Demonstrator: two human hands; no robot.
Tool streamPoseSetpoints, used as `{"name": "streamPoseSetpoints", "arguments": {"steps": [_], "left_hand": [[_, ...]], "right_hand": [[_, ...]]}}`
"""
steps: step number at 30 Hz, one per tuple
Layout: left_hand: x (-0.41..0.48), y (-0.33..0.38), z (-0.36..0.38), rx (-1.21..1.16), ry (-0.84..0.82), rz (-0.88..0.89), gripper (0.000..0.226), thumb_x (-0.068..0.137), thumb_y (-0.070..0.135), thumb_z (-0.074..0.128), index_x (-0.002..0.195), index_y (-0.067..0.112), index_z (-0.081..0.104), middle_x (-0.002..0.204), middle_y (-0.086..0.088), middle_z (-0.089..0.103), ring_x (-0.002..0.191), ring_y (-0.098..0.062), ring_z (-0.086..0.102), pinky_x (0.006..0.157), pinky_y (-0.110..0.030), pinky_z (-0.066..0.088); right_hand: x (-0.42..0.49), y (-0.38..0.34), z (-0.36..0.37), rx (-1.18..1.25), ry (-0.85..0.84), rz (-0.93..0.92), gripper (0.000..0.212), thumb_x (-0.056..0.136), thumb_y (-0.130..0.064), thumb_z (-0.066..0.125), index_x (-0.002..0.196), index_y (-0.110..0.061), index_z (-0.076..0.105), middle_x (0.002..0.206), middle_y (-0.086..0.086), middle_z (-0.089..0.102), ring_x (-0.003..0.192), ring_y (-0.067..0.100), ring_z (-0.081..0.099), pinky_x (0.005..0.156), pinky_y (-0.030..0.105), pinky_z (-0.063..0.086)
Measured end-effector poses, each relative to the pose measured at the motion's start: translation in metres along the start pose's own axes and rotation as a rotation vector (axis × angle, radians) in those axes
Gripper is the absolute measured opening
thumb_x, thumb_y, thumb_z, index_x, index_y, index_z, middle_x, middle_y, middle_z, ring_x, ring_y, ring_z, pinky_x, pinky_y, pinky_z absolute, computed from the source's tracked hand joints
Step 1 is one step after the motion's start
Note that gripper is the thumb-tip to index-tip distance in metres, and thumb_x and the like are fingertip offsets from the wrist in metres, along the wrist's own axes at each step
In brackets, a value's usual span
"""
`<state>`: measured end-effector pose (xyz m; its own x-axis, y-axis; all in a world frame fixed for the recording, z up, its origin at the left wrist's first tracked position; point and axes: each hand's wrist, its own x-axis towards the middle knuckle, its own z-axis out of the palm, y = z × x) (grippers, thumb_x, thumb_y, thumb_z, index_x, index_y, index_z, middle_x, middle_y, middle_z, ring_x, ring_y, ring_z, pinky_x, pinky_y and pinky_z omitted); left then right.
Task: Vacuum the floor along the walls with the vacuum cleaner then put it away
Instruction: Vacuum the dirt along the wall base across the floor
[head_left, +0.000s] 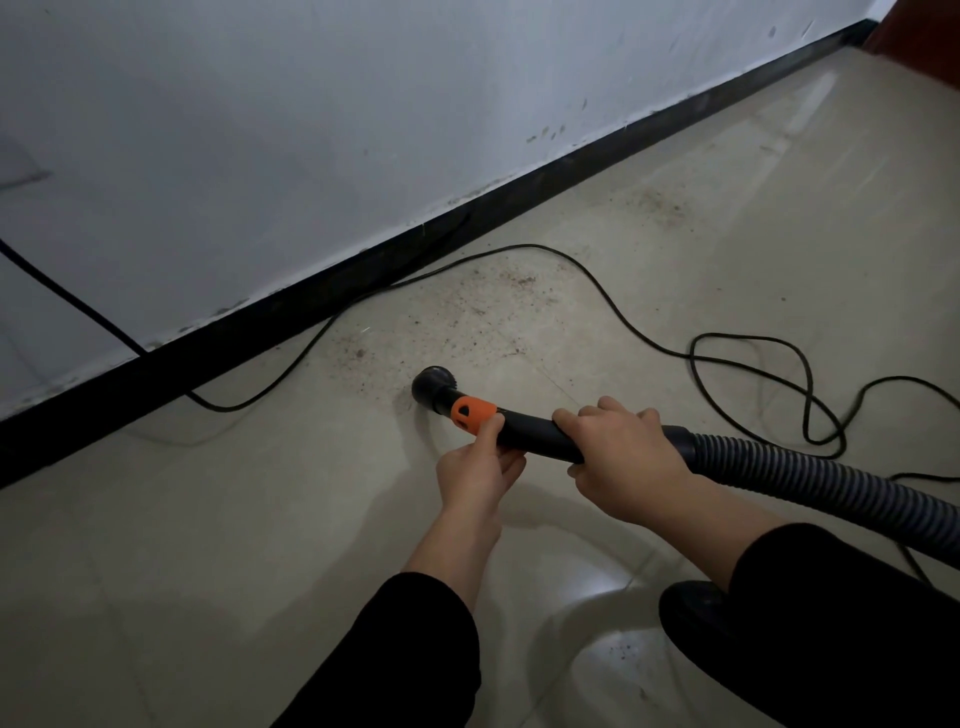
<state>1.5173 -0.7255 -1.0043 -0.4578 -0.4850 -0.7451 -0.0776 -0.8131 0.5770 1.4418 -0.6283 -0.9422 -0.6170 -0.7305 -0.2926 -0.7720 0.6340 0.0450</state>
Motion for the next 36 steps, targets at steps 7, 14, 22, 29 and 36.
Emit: {"name": "streamPoseSetpoints", "arguments": {"steps": [7, 14, 22, 29, 36], "left_hand": [[-0.004, 0.009, -0.016, 0.002, 0.016, 0.0, 0.017, 0.09, 0.019, 0.067, 0.084, 0.004, 0.063, 0.076, -0.009, 0.073, 0.073, -0.014, 0.072, 0.066, -0.021, 0.057], [-0.009, 0.016, -0.031, -0.007, 0.028, 0.001, 0.016, 0.09, 0.018, 0.066, 0.083, 0.005, 0.061, 0.073, -0.009, 0.072, 0.07, -0.014, 0.072, 0.066, -0.022, 0.058], [-0.012, 0.022, -0.046, -0.012, 0.052, 0.004, 0.015, 0.091, 0.017, 0.065, 0.09, 0.003, 0.06, 0.079, -0.012, 0.071, 0.073, -0.017, 0.071, 0.067, -0.023, 0.057], [-0.011, 0.028, -0.052, -0.033, 0.08, 0.012, 0.016, 0.091, 0.016, 0.066, 0.083, 0.003, 0.061, 0.07, -0.009, 0.071, 0.068, -0.015, 0.071, 0.064, -0.022, 0.058], [-0.003, 0.038, -0.06, -0.065, 0.108, 0.039, 0.016, 0.09, 0.017, 0.067, 0.082, 0.003, 0.062, 0.064, -0.006, 0.072, 0.064, -0.012, 0.071, 0.063, -0.021, 0.058]], "right_hand": [[0.001, -0.014, 0.0, 0.009, -0.003, -0.04, 0.03, 0.091, -0.018, 0.054, 0.119, -0.022, 0.046, 0.109, -0.001, 0.056, 0.109, 0.021, 0.043, 0.087, 0.042, 0.035], [0.0, -0.029, -0.002, 0.01, -0.012, -0.065, 0.03, 0.091, -0.017, 0.054, 0.12, -0.022, 0.046, 0.109, -0.001, 0.056, 0.109, 0.022, 0.043, 0.087, 0.042, 0.035], [-0.002, -0.045, -0.003, -0.008, -0.024, -0.091, 0.03, 0.092, -0.017, 0.054, 0.12, -0.021, 0.045, 0.111, 0.0, 0.056, 0.111, 0.023, 0.043, 0.09, 0.044, 0.035], [0.001, -0.054, -0.002, -0.006, -0.025, -0.104, 0.029, 0.092, -0.016, 0.054, 0.12, -0.02, 0.046, 0.109, 0.0, 0.056, 0.109, 0.023, 0.043, 0.087, 0.042, 0.034], [0.015, -0.067, -0.003, 0.012, -0.025, -0.131, 0.028, 0.092, -0.016, 0.054, 0.118, -0.019, 0.046, 0.11, 0.001, 0.057, 0.111, 0.023, 0.044, 0.088, 0.042, 0.035]]}}
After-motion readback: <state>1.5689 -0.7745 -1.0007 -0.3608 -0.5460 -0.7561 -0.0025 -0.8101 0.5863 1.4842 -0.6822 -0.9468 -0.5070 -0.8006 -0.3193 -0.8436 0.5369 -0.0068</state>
